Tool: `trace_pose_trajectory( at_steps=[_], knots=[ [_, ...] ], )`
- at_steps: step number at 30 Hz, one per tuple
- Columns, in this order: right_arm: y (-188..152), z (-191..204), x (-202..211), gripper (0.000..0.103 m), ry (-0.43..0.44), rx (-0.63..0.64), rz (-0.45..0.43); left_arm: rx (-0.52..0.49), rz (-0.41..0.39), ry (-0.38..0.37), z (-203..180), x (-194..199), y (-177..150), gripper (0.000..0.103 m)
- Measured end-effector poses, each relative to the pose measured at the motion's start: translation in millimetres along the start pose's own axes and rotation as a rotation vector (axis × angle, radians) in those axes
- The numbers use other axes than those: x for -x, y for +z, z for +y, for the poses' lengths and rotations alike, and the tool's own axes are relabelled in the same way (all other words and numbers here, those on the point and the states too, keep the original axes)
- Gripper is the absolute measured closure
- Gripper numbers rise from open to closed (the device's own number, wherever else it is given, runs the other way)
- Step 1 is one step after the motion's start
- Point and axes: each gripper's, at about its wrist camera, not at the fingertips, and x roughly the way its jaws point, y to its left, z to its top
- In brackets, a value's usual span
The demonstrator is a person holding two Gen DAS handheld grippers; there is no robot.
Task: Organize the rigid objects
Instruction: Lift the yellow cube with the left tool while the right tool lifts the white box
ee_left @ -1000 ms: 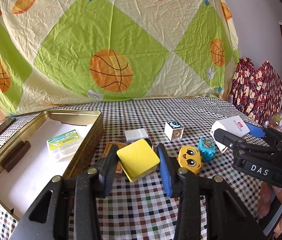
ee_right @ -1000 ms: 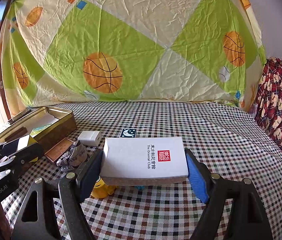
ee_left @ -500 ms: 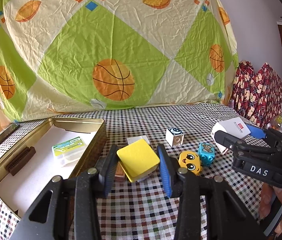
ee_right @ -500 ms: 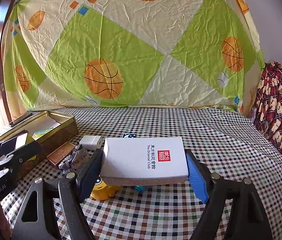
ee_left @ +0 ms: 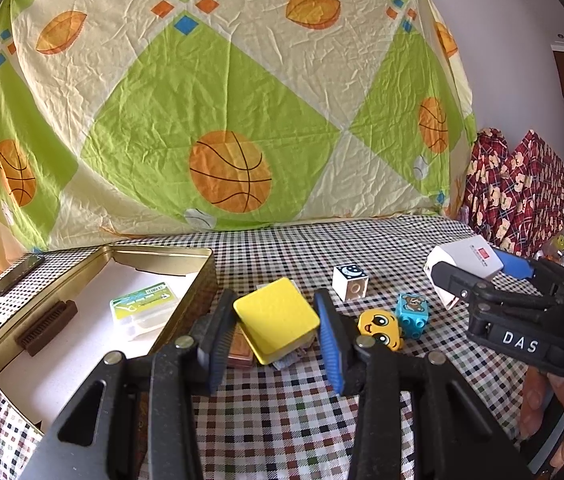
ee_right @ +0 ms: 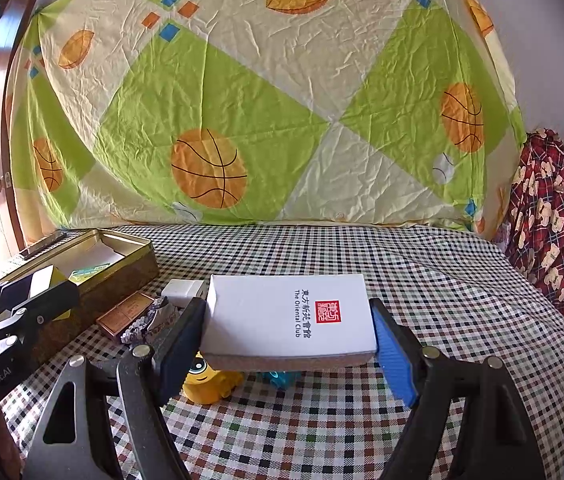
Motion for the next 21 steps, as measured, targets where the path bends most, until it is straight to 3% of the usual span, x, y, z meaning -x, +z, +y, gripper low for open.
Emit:
trace_pose_trajectory(
  at_steps=[21],
  knots=[
    [-0.4, 1.4, 11.6, 0.022, 0.007, 0.007, -0.07, -0.002, -0.054, 0.006, 1.0, 9.3, 0.9, 0.065]
  ],
)
